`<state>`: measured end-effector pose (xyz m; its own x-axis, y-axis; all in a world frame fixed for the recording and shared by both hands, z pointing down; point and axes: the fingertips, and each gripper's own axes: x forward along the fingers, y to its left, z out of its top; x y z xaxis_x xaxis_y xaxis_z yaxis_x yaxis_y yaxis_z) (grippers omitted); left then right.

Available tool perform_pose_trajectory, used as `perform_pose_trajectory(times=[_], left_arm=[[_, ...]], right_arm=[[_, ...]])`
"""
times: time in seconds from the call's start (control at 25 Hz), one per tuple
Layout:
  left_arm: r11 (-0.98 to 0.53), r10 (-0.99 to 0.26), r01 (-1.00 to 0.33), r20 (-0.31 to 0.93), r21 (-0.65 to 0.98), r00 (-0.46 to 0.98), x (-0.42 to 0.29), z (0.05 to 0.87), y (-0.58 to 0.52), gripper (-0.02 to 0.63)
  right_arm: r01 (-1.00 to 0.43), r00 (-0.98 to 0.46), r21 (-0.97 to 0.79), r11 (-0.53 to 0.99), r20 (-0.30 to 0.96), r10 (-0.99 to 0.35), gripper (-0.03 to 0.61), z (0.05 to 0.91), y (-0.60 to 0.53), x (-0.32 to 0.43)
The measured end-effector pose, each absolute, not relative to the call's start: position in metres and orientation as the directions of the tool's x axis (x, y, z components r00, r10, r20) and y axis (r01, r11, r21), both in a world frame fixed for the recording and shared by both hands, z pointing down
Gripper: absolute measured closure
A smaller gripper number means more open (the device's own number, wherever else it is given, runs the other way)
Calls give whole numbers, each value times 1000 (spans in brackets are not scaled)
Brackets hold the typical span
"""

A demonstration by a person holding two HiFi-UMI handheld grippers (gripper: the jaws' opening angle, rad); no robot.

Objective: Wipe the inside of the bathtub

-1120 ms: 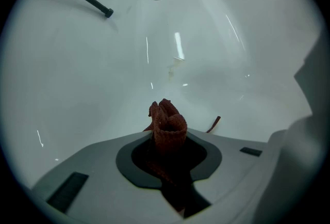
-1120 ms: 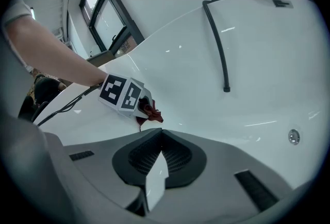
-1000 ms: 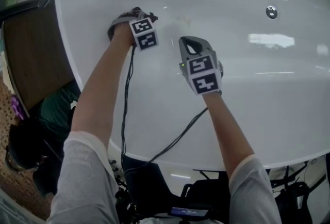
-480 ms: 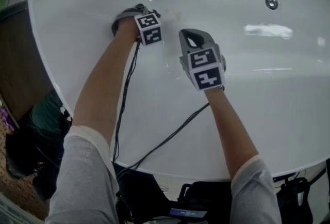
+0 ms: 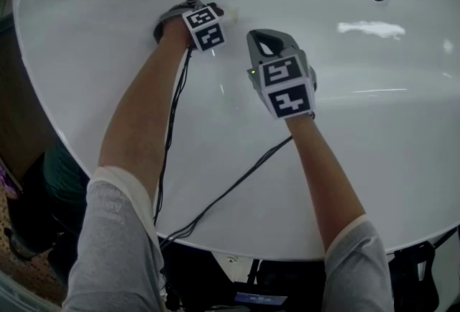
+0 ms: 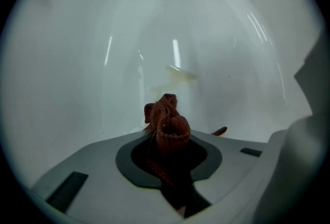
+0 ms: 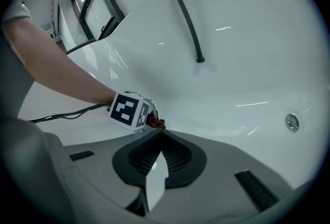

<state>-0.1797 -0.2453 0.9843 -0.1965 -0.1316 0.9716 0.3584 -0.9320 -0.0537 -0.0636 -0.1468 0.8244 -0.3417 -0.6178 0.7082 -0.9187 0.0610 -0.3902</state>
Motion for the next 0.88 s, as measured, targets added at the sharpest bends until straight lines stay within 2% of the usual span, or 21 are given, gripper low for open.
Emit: perform_pose_trajectory(times=[0.16, 0.4, 0.88], left_arm=[[-939, -144, 335, 976, -82, -165, -167, 984, -243, 528], [-952, -124, 285, 992, -111, -28, -119, 983, -224, 528], [-985, -71, 148, 992, -86, 102, -96, 983, -178, 532]], right_arm=[[-922, -325, -386, 35, 722, -611, 569, 830, -139, -53], [-927, -314, -373, 33, 726, -612, 569, 825, -137, -46], [-934, -297, -358, 18, 747, -595, 569, 824, -124, -39]])
